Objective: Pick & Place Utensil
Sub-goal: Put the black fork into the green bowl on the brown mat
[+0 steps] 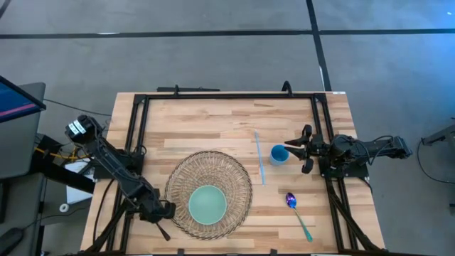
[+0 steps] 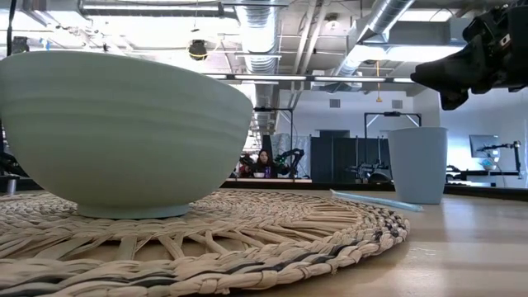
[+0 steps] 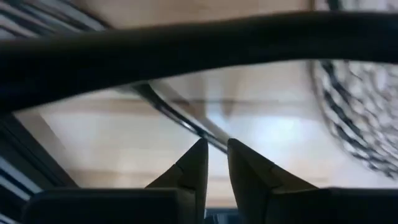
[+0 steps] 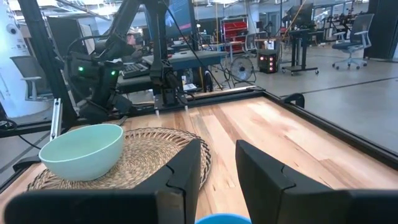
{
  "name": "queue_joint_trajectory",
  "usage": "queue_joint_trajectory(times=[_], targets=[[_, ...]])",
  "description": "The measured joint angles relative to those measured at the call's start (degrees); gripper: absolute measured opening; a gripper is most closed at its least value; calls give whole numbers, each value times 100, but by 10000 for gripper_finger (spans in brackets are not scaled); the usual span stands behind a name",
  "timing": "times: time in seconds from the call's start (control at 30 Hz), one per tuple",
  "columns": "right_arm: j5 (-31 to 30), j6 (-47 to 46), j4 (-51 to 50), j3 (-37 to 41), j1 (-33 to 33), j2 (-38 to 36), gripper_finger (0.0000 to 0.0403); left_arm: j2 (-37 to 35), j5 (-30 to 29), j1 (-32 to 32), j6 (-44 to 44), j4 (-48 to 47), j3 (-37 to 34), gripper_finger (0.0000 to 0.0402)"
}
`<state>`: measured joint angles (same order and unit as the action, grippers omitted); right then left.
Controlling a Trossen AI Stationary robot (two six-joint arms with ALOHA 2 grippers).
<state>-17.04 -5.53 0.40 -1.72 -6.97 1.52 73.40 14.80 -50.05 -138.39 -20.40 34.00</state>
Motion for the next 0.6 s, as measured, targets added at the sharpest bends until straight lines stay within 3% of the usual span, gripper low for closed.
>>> queue_joint_trajectory(times=[0.37,0.6], targets=[[0,-8,2,2,0,0,95,175,-6,-207,19,190,17,62],[0,-2,4,2,1,2,95,348,-214,-196,657,175,27,62]])
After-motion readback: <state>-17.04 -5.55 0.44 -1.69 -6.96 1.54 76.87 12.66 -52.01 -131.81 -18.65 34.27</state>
